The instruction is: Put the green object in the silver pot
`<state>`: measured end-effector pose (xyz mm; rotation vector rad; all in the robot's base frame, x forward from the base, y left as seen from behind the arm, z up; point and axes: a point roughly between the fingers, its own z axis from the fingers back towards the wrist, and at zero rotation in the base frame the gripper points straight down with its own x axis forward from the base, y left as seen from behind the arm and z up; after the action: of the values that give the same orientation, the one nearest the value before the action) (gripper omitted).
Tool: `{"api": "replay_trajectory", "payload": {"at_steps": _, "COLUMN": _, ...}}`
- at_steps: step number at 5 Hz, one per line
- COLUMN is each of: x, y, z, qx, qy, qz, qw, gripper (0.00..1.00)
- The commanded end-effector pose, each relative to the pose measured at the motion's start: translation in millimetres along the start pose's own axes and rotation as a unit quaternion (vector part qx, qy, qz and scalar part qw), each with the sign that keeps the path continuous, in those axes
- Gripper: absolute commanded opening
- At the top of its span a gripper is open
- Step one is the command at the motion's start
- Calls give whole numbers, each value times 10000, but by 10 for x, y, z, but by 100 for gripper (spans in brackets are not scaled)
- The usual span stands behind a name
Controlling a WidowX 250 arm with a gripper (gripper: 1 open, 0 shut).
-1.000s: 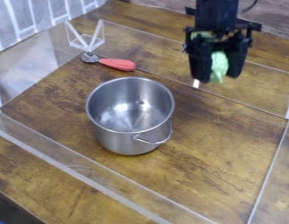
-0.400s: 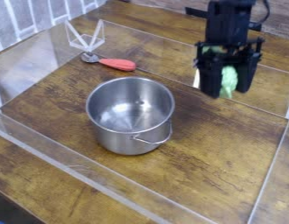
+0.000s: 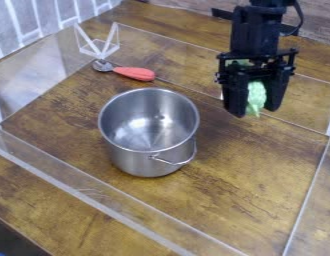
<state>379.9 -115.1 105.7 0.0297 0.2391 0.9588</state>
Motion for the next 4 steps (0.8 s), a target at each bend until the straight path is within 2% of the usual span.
{"api": "replay_trajectory", "payload": {"at_steps": 1, "x": -92, "y": 44, "z": 265, "qx": -415, "qy": -130, "qz": 338, "qw": 9985, "gripper": 0}}
{"api": "replay_trajectory", "payload": {"at_steps": 2, "x": -128, "y": 33, "z": 216, "qx": -462, "qy": -107, "qz": 734, "qw": 9962, "gripper": 0}}
{"api": "replay_trajectory", "payload": {"at_steps": 4, "x": -171, "y": 135, "z": 339, "qx": -457, "qy": -108, "qz": 997, "qw": 9939, "gripper": 0}}
